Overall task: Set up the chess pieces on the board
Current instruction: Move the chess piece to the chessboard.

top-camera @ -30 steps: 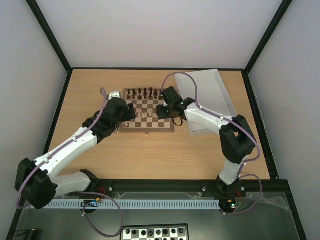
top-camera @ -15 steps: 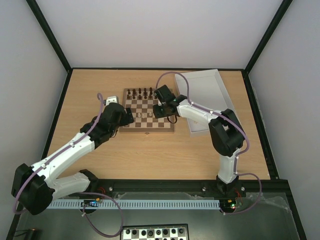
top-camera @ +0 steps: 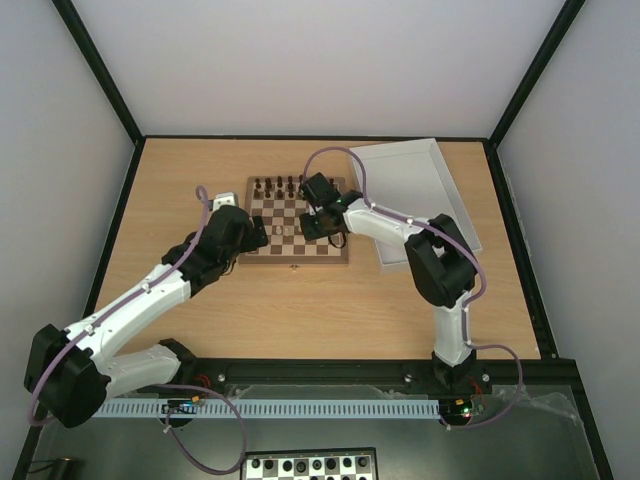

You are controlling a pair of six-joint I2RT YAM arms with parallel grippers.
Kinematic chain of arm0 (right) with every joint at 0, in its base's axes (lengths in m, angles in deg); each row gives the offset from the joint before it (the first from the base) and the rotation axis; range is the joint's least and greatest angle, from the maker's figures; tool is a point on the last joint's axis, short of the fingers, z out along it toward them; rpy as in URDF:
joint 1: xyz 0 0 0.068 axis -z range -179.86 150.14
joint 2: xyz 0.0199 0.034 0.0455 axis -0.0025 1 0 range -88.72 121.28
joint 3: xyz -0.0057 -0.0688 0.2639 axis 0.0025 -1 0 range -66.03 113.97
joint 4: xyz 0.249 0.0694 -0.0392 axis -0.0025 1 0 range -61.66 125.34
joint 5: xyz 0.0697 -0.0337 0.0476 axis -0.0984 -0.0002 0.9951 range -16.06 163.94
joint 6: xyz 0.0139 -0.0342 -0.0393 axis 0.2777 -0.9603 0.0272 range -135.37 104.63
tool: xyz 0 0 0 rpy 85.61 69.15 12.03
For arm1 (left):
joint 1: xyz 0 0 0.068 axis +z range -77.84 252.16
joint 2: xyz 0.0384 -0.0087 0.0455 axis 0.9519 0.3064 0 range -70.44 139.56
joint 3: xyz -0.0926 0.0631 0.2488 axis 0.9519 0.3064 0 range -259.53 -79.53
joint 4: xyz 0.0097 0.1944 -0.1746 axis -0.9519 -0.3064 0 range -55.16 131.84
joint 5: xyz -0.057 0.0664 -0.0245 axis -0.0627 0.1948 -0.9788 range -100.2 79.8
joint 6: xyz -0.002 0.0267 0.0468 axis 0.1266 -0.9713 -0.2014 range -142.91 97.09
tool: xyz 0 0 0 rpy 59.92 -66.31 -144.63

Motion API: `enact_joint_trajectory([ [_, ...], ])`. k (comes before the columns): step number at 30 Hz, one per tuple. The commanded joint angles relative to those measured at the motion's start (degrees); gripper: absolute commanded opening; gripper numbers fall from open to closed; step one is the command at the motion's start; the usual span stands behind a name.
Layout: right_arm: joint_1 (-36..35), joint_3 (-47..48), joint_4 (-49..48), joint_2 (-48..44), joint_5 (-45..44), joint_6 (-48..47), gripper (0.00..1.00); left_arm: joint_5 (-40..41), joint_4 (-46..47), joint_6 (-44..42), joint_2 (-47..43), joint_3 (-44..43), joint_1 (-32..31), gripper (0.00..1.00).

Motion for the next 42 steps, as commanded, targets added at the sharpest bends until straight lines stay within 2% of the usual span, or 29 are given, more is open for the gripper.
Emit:
enact_joint_trajectory([
  [1,-0.31,2.53,3.64,1.76,-1.16,-0.70,0.35,0.68,1.06,0.28,0.50,0.82,0.09,1.00],
  [16,-0.24,3.94,3.99,3.78,-2.99,-0.81,0.22,0.67,1.72,0.07,1.20,1.19,0.18,0.99],
  [26,-0.28,4.54,4.09,4.29,-5.83,-0.91,0.21,0.42,2.07,-0.07,1.98,0.94,0.26,0.99],
  [39,-0.28,4.49,4.26,4.48,-5.23,-0.99,0.21,0.31,2.10,-0.07,1.84,1.09,0.19,1.00],
  [42,-0.30,4.05,4.36,4.29,-4.84,-0.85,0.18,0.34,2.16,0.00,1.73,1.35,0.25,1.00],
])
